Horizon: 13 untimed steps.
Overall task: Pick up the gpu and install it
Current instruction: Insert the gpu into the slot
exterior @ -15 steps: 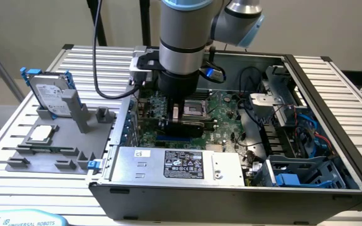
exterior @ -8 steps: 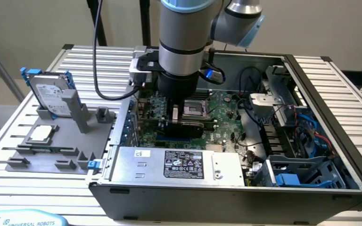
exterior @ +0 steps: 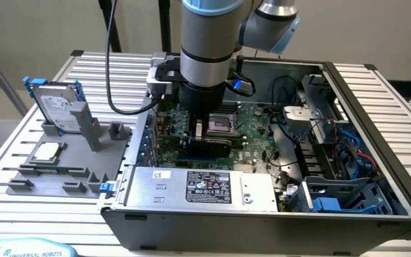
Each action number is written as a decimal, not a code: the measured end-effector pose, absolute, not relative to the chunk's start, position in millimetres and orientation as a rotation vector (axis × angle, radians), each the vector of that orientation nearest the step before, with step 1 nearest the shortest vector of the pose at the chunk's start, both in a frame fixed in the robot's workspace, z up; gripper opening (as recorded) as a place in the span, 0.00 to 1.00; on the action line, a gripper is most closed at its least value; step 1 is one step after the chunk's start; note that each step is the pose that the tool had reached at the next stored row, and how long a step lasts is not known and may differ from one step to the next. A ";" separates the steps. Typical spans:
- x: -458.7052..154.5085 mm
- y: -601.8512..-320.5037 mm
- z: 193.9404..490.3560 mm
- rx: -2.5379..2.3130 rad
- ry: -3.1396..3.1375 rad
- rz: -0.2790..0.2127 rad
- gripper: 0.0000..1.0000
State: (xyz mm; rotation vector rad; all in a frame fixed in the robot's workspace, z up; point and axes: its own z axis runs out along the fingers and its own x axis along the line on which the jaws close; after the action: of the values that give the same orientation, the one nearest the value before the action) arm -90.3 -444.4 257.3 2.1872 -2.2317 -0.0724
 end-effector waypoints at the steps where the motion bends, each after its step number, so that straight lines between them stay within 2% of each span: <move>1: -90.4 -444.3 257.3 2.187 -2.232 -0.072 0.26; 13: -91.5 -443.2 256.9 2.187 -2.231 -0.072 0.26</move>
State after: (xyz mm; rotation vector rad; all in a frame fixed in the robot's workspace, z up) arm -91.5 -443.2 256.9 2.1870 -2.2314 -0.0722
